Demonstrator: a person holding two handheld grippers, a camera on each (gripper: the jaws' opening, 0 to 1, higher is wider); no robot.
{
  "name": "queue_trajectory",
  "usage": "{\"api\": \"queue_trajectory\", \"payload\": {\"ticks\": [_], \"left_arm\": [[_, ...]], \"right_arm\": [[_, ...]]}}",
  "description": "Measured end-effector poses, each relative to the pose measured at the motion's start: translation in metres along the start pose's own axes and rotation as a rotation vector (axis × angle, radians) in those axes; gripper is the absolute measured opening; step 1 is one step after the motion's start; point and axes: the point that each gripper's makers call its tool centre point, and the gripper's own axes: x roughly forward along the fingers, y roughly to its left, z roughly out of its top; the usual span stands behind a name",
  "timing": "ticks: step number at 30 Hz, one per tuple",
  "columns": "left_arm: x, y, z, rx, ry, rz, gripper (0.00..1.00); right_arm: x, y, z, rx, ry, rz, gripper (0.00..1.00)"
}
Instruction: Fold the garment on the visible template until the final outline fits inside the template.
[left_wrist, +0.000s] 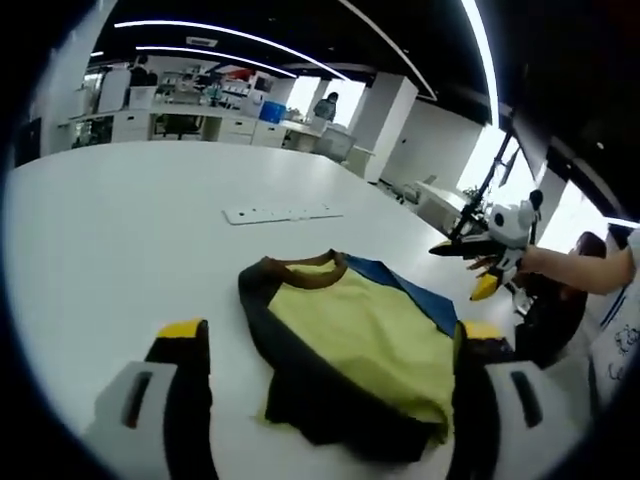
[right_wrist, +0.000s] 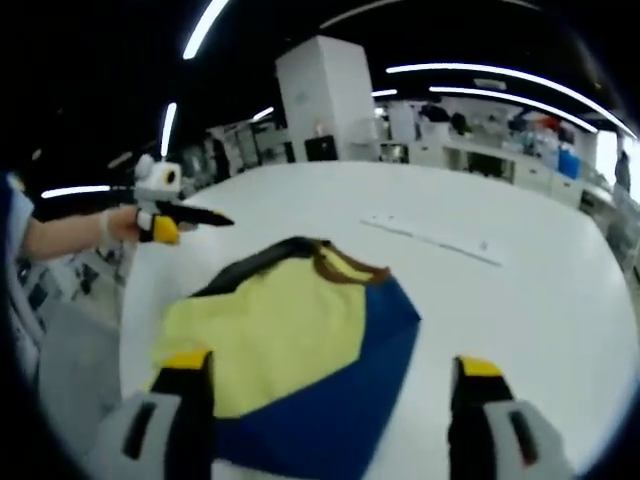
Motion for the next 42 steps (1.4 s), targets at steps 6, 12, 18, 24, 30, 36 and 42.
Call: {"api": "queue_trajectory", "payload": {"ticks": [6, 12, 18, 24, 30, 36, 42], "left_arm": [[-0.017, -0.015, -0.008, 0.027, -0.005, -0.001, 0.96], [-0.036, -0.031, -0.016, 0.036, -0.017, 0.001, 0.94], [-0.049, -0.041, -0.025, 0.037, -0.024, -0.005, 0.93], [-0.056, -0.047, -0.026, 0.040, -0.038, -0.006, 0.92], [-0.058, -0.049, -0.025, 0.038, -0.047, -0.005, 0.91], [-0.057, -0.053, -0.029, 0.026, -0.052, -0.010, 0.91], [-0.056, -0.054, -0.034, 0.024, -0.048, -0.013, 0.90]], "right_arm": [[-0.008, 0.015, -0.009, -0.023, 0.013, 0.011, 0.97], [-0.021, 0.035, -0.010, -0.048, 0.003, 0.013, 0.96], [-0.030, 0.050, -0.021, -0.072, 0.008, 0.015, 0.96], [-0.041, 0.063, -0.034, -0.097, 0.020, 0.012, 0.94], [-0.049, 0.079, -0.044, -0.130, 0.030, 0.017, 0.90], [-0.051, 0.096, -0.062, -0.222, 0.054, 0.041, 0.74], [-0.044, 0.108, -0.080, -0.273, 0.068, 0.074, 0.57]]}}
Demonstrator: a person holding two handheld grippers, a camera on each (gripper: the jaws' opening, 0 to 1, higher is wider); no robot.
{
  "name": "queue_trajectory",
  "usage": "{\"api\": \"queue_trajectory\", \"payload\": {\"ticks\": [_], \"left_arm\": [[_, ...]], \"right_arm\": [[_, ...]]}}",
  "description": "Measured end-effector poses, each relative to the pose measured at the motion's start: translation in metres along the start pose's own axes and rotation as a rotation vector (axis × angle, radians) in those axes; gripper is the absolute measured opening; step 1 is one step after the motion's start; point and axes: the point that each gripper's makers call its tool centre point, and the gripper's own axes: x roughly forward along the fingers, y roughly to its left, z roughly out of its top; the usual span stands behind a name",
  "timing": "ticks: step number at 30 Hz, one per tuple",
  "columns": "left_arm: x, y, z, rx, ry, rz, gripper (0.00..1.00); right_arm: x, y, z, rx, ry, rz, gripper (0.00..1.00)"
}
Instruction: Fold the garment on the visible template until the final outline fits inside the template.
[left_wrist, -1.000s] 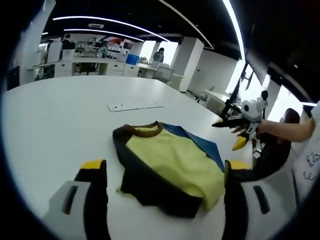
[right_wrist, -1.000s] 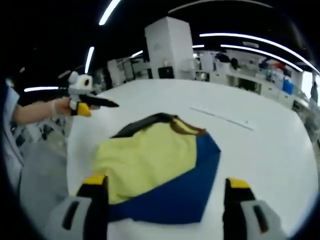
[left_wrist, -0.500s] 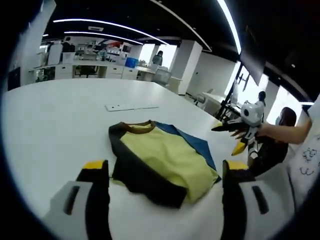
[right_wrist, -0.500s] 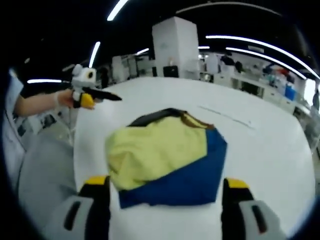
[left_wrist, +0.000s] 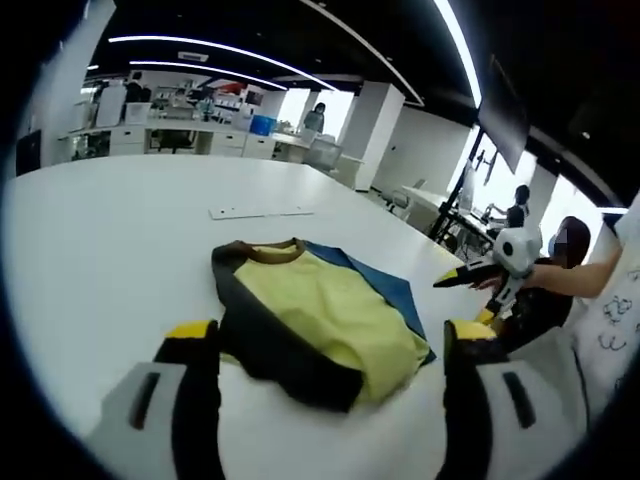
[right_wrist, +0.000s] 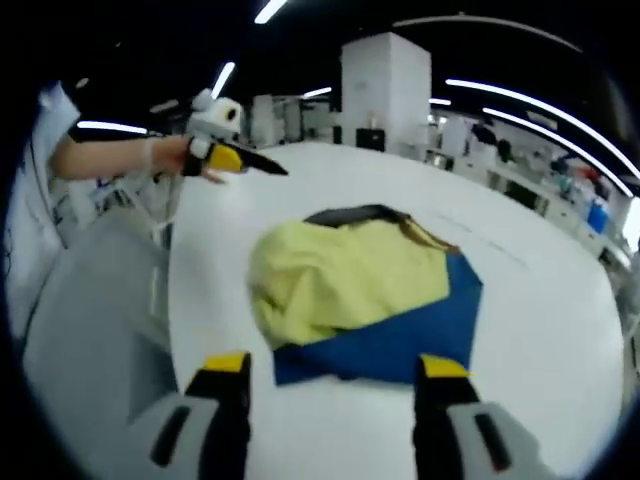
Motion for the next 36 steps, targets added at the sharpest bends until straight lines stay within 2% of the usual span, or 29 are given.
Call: {"api": "queue_trajectory", "payload": {"ticks": [5, 9, 14, 16, 18, 24, 33, 34, 36], "left_arm": [[-0.002, -0.002, -0.004, -0.008, 0.002, 0.001, 0.90], [-0.006, -0.007, -0.007, -0.014, 0.006, 0.005, 0.90], [-0.010, -0.009, -0.008, -0.020, 0.001, 0.006, 0.90], [-0.011, -0.009, -0.008, -0.025, -0.002, 0.005, 0.90], [-0.013, -0.007, -0.009, -0.031, -0.007, 0.009, 0.90], [-0.016, -0.006, -0.013, -0.048, -0.013, 0.016, 0.90], [-0.020, -0.008, -0.017, -0.070, -0.021, 0.022, 0.89], [-0.020, -0.008, -0.018, -0.071, -0.021, 0.022, 0.89], [-0.020, -0.008, -0.019, -0.075, -0.021, 0.021, 0.89]], "right_arm": [[0.007, 0.019, -0.006, -0.120, 0.011, 0.038, 0.39], [0.018, 0.032, -0.017, -0.245, 0.083, 0.062, 0.26], [0.030, 0.042, -0.029, -0.372, 0.149, 0.104, 0.22], [0.033, 0.042, -0.031, -0.395, 0.167, 0.103, 0.22], [0.036, 0.040, -0.033, -0.464, 0.194, 0.113, 0.21], [0.043, 0.041, -0.037, -0.499, 0.226, 0.137, 0.18], [0.042, 0.034, -0.041, -0.505, 0.258, 0.133, 0.00], [0.042, 0.033, -0.039, -0.499, 0.254, 0.127, 0.00], [0.038, 0.035, -0.036, -0.413, 0.244, 0.118, 0.00]]}}
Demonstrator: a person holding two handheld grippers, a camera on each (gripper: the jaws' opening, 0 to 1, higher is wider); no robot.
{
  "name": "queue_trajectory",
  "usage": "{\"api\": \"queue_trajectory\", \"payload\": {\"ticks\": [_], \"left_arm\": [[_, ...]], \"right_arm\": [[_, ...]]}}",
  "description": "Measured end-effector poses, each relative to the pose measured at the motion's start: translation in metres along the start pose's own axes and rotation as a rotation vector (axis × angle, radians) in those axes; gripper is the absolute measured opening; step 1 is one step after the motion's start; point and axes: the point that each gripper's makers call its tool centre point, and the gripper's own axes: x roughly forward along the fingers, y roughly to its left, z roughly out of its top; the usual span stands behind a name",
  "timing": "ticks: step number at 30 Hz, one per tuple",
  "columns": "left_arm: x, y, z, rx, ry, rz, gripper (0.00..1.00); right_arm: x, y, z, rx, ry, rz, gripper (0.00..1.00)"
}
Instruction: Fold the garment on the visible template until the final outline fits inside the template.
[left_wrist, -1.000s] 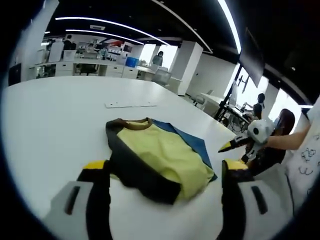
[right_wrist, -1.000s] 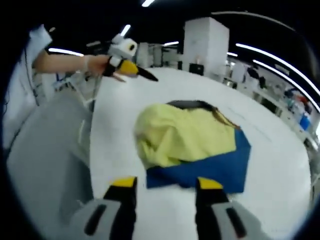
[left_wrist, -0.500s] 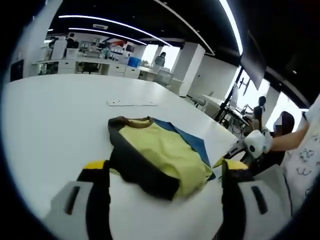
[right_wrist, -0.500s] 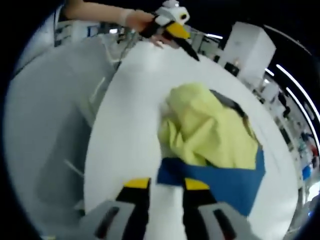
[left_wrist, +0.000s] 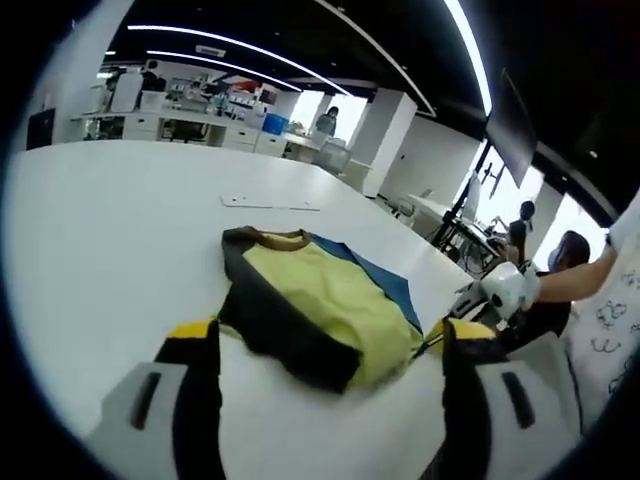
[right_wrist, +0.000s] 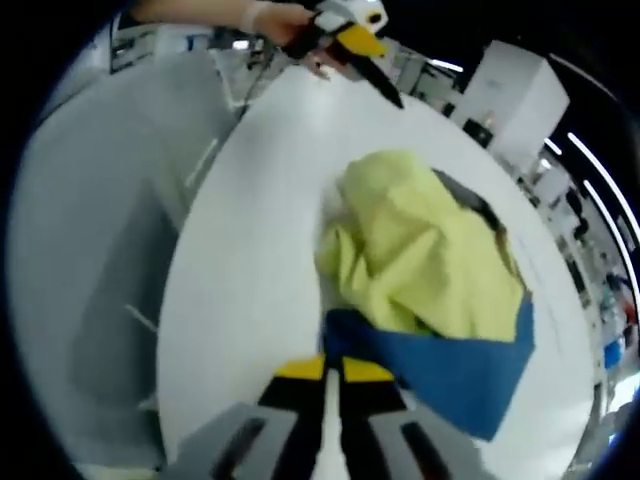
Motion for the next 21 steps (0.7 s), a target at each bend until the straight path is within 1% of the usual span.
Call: {"api": "queue_trajectory", "payload": {"ticks": [1, 3, 4, 6, 11, 17, 18, 19, 21], "left_arm": [[0.000, 0.000, 0.000, -0.001, 0.001, 0.000, 0.89], [0.001, -0.001, -0.002, -0.002, 0.003, -0.002, 0.89], [0.001, -0.001, -0.002, -0.002, 0.003, -0.003, 0.89], [0.002, -0.002, -0.002, -0.004, 0.003, -0.007, 0.89], [0.004, -0.003, -0.002, -0.005, 0.004, -0.013, 0.88], [0.007, -0.005, -0.003, -0.005, 0.007, -0.020, 0.88], [0.007, -0.005, -0.003, -0.005, 0.007, -0.021, 0.88], [0.008, -0.006, -0.003, -0.005, 0.007, -0.024, 0.88], [0.008, -0.006, -0.003, -0.004, 0.010, -0.026, 0.88]], "right_arm": [[-0.003, -0.001, 0.003, 0.025, -0.021, -0.004, 0.00], [-0.011, -0.006, 0.008, 0.104, -0.055, -0.013, 0.00], [-0.013, -0.008, 0.010, 0.122, -0.072, -0.020, 0.00], [-0.026, -0.020, 0.015, 0.196, -0.119, -0.047, 0.00], [-0.058, -0.046, 0.018, 0.305, -0.184, -0.126, 0.00], [-0.100, -0.083, 0.009, 0.464, -0.258, -0.237, 0.00], [-0.107, -0.092, 0.002, 0.495, -0.270, -0.255, 0.00], [-0.111, -0.097, -0.004, 0.510, -0.274, -0.264, 0.00], [-0.125, -0.108, -0.014, 0.551, -0.277, -0.306, 0.00]]}}
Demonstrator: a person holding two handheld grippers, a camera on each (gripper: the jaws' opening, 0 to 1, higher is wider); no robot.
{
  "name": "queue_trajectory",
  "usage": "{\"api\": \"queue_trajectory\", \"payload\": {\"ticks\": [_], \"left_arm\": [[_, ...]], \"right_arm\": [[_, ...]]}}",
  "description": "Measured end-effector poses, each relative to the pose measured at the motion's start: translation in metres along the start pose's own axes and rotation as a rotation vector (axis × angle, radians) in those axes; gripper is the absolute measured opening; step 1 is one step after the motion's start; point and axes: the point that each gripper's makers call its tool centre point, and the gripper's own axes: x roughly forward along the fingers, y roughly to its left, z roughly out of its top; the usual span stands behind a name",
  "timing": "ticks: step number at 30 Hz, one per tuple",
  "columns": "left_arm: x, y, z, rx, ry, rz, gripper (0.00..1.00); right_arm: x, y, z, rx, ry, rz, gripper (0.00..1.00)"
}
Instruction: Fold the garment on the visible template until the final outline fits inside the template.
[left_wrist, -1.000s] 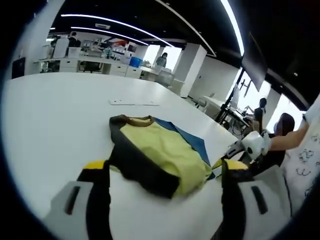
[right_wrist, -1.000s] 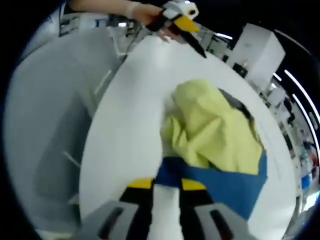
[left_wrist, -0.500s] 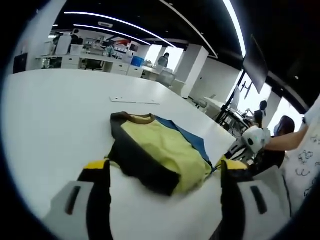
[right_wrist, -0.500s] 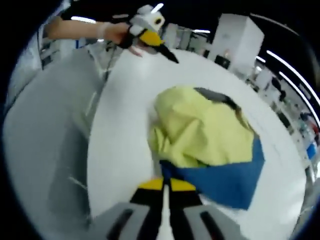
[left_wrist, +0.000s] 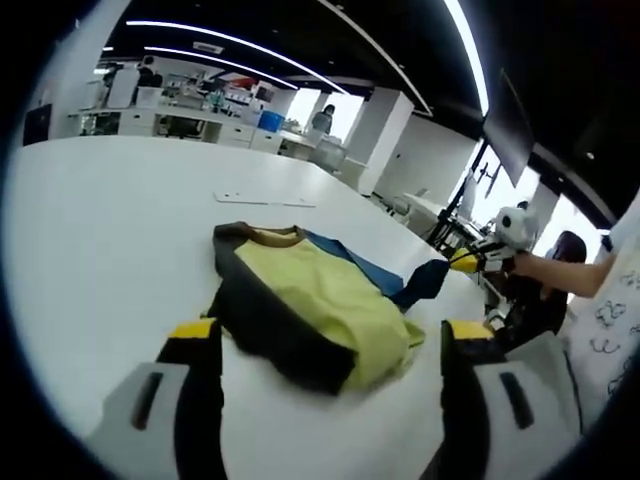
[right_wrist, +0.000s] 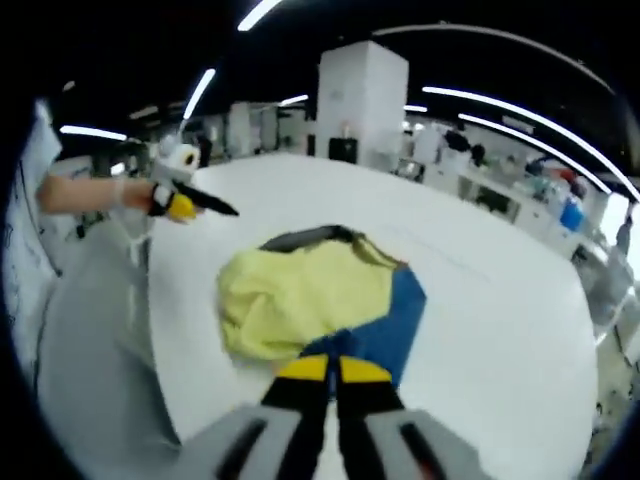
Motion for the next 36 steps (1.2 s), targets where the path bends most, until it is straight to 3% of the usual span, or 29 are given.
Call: {"api": "queue_trajectory", "payload": {"ticks": [9, 16, 18, 34, 36], "left_arm": [[0.003, 0.003, -0.001, -0.008, 0.007, -0.001, 0.87], [0.007, 0.003, -0.001, -0.018, 0.011, -0.005, 0.87], [0.008, 0.004, -0.001, -0.020, 0.012, -0.005, 0.87], [0.014, 0.011, -0.005, -0.048, 0.035, 0.008, 0.87], [0.016, 0.012, -0.005, -0.052, 0.035, 0.007, 0.87]], "right_arm": [[-0.034, -0.082, -0.009, 0.176, -0.015, -0.184, 0.00], [-0.047, -0.126, -0.025, 0.252, 0.008, -0.259, 0.00], [-0.050, -0.129, -0.030, 0.278, 0.022, -0.276, 0.00], [-0.073, -0.217, -0.070, 0.368, 0.098, -0.398, 0.00], [-0.074, -0.214, -0.071, 0.379, 0.113, -0.408, 0.00]]}}
